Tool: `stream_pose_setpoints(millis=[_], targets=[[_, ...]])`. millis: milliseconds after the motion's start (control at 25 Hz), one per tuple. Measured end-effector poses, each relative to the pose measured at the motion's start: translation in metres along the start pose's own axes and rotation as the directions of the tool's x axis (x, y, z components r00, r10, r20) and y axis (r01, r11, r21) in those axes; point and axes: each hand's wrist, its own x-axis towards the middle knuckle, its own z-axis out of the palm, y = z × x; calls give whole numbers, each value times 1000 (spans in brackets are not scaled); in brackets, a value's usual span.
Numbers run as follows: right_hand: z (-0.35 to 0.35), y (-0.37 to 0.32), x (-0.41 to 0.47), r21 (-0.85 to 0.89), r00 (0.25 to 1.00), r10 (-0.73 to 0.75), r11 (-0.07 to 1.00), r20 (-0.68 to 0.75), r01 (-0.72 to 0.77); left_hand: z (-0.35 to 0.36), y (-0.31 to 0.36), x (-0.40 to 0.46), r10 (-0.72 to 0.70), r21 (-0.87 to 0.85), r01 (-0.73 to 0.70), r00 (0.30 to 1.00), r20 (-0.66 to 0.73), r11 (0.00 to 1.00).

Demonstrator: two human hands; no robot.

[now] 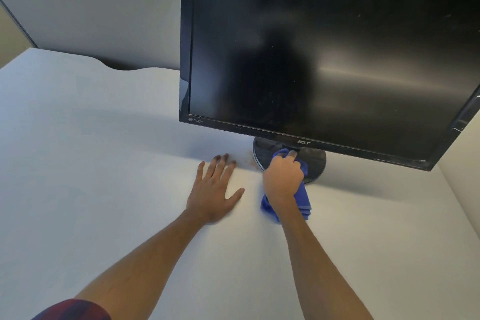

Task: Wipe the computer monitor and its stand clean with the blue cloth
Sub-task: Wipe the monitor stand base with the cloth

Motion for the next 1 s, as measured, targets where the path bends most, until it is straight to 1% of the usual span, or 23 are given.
stream_pose_setpoints(millis=[120,160,200,240,280,320,360,400,440,480,520,560,640,720,760,840,920,1000], targets=[[1,-27,4,43,981,-195,980,-5,195,0,1,1,-8,-6,8,1000,1,1000],[-3,-30,6,102,966,-260,961,8,258,0,1,1,-11,-5,11,1000,6,1000],[-8,-29,8,192,955,-295,939,22,286,0,0,0,-12,-4,12,1000,9,1000],[-12,-22,10,296,960,-279,919,24,259,0,0,1,-9,-3,9,1000,9,1000],[-14,-11,11,374,978,-210,907,5,193,0,0,0,-3,-2,3,1000,9,1000],[-13,2,10,407,995,-99,908,-32,103,0,0,0,2,-3,-2,1000,7,1000],[-12,14,7,379,998,14,925,-69,13,0,-1,0,6,-3,-6,1000,7,1000],[-9,21,1,301,993,83,952,-80,-55,0,-1,0,7,1,-7,1000,8,1000],[-5,23,-6,197,994,90,977,-65,-76,0,-1,1,5,8,-5,1000,9,1000],[0,18,-11,115,997,49,992,-52,-43,0,-2,1,3,13,-3,1000,11,1000],[4,9,-12,87,999,-20,996,-47,24,-1,-1,0,1,14,-1,1000,11,1000],[6,-2,-11,101,994,-99,990,-42,103,-1,0,0,-4,10,4,1000,10,1000],[3,-20,-7,226,974,-227,947,-27,227,-2,1,-1,-13,-9,14,1000,20,1000],[2,-22,-1,357,965,-260,898,-45,258,-2,3,-2,-10,-18,10,1000,11,1000],[3,-18,1,375,967,-249,892,-55,251,-3,3,-2,-6,-18,6,1000,1,1000],[7,-10,2,326,968,-246,912,-50,249,-4,1,-1,-3,-12,3,1000,-3,1000],[9,-3,2,268,966,-260,929,-16,254,-3,0,-1,0,-9,0,1000,4,1000],[7,9,5,241,968,-250,940,1,243,-2,0,-3,7,-6,-7,1000,-6,1000]])
